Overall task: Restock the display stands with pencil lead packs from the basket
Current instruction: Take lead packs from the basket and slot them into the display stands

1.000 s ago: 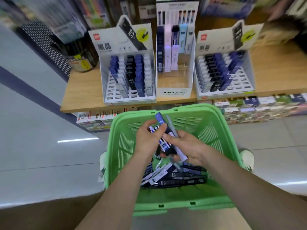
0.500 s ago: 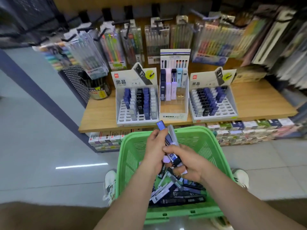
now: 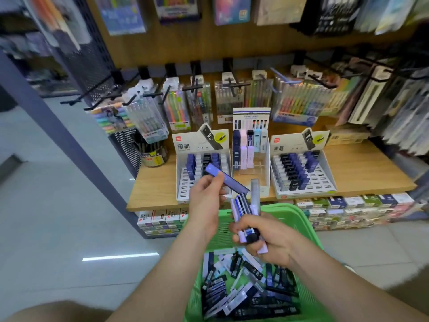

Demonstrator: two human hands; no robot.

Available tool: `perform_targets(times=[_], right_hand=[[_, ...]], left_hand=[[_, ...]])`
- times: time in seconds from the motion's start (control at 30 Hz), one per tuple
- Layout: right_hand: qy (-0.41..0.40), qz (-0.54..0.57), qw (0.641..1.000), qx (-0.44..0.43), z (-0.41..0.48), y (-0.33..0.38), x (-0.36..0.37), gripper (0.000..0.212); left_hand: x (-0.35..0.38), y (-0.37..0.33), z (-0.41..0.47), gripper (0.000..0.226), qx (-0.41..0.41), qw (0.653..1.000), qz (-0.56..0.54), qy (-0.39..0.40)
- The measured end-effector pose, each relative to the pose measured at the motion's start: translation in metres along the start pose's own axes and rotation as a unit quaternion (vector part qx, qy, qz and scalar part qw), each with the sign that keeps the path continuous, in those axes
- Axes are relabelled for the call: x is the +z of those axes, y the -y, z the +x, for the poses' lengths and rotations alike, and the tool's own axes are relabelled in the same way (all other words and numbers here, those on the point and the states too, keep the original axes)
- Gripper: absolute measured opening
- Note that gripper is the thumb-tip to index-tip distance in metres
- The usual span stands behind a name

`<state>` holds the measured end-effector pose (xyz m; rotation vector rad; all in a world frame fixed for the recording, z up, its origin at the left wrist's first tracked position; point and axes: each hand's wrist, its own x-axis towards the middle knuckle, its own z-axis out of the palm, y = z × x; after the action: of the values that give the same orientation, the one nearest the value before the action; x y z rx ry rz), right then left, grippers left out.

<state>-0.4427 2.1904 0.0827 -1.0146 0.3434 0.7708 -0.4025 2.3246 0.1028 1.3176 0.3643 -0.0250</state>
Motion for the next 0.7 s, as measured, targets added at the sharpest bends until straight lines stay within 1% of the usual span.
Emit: perform_targets(times=[0.07, 0.13, 0.2, 0.27, 0.3, 0.37, 0.43, 0.57, 0.63, 0.7], right_hand=[[-0.014, 0.022, 0.999, -0.021, -0.003, 0.009, 0.002, 0.035], [-0.045, 0.043, 0.997, -0.051, -0.006, 0.023, 0.0, 0.04], [-0.064, 0.029, 0.995, -0.074, -0.008, 0.04, -0.001, 0.048], [-0.065, -0.024, 0.994, -0.088, -0.009, 0.058, -0.001, 0.057], [-0.065, -0.055, 0.992, -0.092, -0.009, 0.067, -0.001, 0.059], [-0.065, -0.111, 0.987, -0.101, -0.008, 0.083, 0.0, 0.057], [-0.076, -0.145, 0.98, -0.111, -0.006, 0.097, -0.001, 0.047], [-0.099, -0.158, 0.974, -0.127, -0.003, 0.124, -0.013, 0.03], [-0.109, -0.166, 0.971, -0.133, -0.001, 0.13, -0.02, 0.03], [-0.115, -0.179, 0.969, -0.129, 0.001, 0.128, -0.028, 0.037]], left_hand=[[-0.005, -0.017, 0.006, 0.013, 0.06, 0.997, 0.053, -0.003], [-0.01, -0.033, 0.01, 0.007, 0.104, 0.99, 0.091, -0.001], [-0.013, -0.048, 0.011, 0.019, 0.121, 0.986, 0.112, 0.028], [-0.012, -0.057, 0.011, 0.033, 0.125, 0.982, 0.128, 0.064], [-0.01, -0.06, 0.011, 0.035, 0.129, 0.98, 0.132, 0.074], [-0.003, -0.065, 0.012, 0.033, 0.134, 0.979, 0.129, 0.085], [0.001, -0.071, 0.017, 0.029, 0.128, 0.979, 0.119, 0.103], [0.007, -0.078, 0.032, 0.026, 0.091, 0.973, 0.125, 0.172], [0.011, -0.077, 0.042, 0.023, 0.074, 0.971, 0.144, 0.177], [0.016, -0.074, 0.05, 0.02, 0.063, 0.97, 0.161, 0.171]])
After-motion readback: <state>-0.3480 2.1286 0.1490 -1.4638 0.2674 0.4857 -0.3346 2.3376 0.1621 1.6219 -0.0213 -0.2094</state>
